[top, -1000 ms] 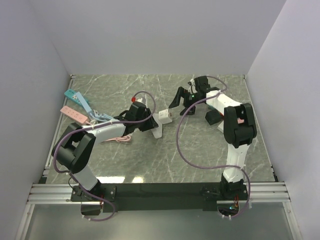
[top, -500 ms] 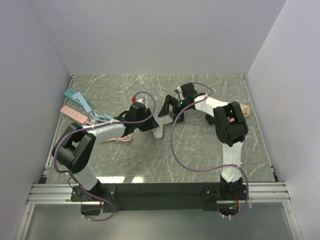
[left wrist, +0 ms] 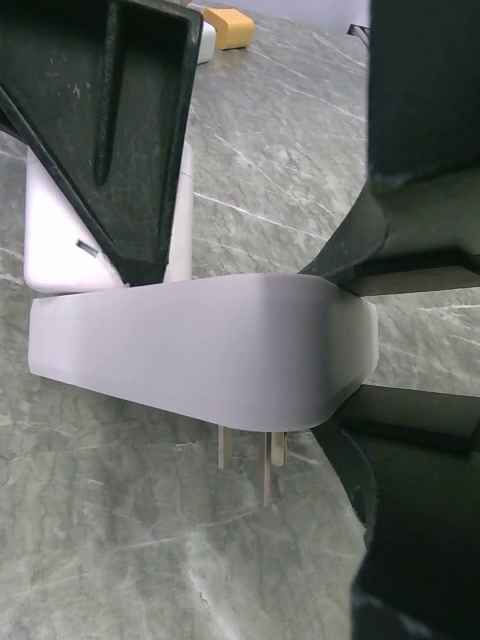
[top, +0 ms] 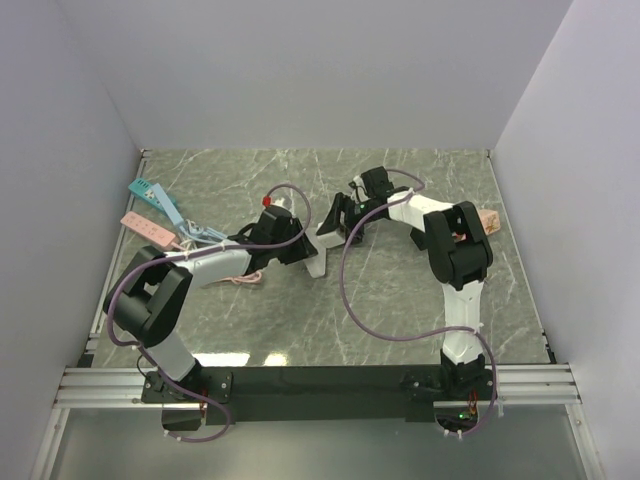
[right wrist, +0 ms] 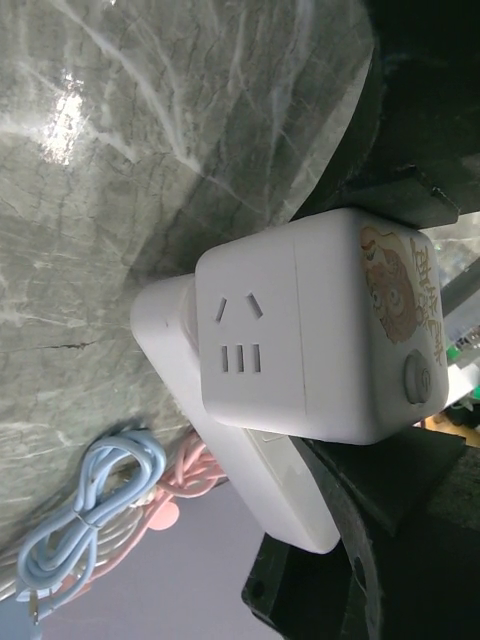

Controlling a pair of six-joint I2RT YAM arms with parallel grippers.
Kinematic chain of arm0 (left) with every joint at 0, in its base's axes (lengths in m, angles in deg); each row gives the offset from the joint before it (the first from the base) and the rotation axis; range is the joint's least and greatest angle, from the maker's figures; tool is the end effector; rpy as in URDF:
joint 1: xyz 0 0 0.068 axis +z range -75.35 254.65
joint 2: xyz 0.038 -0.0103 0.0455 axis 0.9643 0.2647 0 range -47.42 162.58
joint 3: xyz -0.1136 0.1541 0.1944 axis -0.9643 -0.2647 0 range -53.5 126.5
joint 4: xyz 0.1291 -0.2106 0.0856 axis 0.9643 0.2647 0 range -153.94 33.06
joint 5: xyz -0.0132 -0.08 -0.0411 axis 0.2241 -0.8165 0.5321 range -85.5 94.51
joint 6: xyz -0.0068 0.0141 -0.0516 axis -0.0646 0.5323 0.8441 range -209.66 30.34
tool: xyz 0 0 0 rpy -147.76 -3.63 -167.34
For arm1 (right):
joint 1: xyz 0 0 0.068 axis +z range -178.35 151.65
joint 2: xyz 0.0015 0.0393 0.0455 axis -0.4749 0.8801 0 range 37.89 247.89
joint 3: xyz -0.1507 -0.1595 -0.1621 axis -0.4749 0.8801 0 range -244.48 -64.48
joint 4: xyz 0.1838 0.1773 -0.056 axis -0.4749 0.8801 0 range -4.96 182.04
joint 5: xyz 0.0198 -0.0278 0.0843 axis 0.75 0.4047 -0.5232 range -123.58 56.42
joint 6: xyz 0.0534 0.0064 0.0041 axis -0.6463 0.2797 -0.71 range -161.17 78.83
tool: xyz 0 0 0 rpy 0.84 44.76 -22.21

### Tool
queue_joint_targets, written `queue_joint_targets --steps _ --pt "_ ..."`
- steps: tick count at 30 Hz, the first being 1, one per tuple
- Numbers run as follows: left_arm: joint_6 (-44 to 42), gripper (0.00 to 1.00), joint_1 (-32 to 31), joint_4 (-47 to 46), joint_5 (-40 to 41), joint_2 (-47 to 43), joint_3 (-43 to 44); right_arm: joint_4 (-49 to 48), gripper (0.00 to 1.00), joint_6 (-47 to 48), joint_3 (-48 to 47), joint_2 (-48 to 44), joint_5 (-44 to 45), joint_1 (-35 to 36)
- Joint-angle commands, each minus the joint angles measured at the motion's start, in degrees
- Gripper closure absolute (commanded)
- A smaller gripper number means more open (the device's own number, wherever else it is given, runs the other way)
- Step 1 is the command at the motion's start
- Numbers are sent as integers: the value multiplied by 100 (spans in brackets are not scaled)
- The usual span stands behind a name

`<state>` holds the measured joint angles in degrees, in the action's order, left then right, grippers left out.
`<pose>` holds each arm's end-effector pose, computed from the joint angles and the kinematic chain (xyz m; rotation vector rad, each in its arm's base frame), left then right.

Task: Pull the plug off the socket

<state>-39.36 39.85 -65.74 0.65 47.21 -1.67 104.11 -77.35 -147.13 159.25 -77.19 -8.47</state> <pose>0.2815 -0.1986 0.1824 -0.2910 2.4155 -0.8101 0.4048 0.1725 0.1480 0.0739 2.7175 1.3203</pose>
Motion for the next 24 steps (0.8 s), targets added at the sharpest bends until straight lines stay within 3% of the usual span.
queue_joint_targets --steps 1,7,11,14,18,21,24 --pt "-21 100 88 -144 368 3 -277 438 100 304 -392 -156 -560 -203" --pt "-29 100 387 -198 570 126 -604 1528 100 937 -1129 -104 -1157 -756" --pt "-29 100 448 -233 535 178 -613 2039 100 1122 -1657 72 -1088 -1038" --pt "-3 100 448 -233 483 187 -508 1628 100 835 -1195 -217 -834 -925" --pt "102 100 448 -145 465 161 -166 -197 100 -353 238 -1287 -105 -486" --pt "216 99 449 -162 439 91 106 -910 100 -889 1030 -1903 449 -56" --pt "235 100 457 -67 342 29 387 -1011 100 -1128 1225 -2038 240 -36"
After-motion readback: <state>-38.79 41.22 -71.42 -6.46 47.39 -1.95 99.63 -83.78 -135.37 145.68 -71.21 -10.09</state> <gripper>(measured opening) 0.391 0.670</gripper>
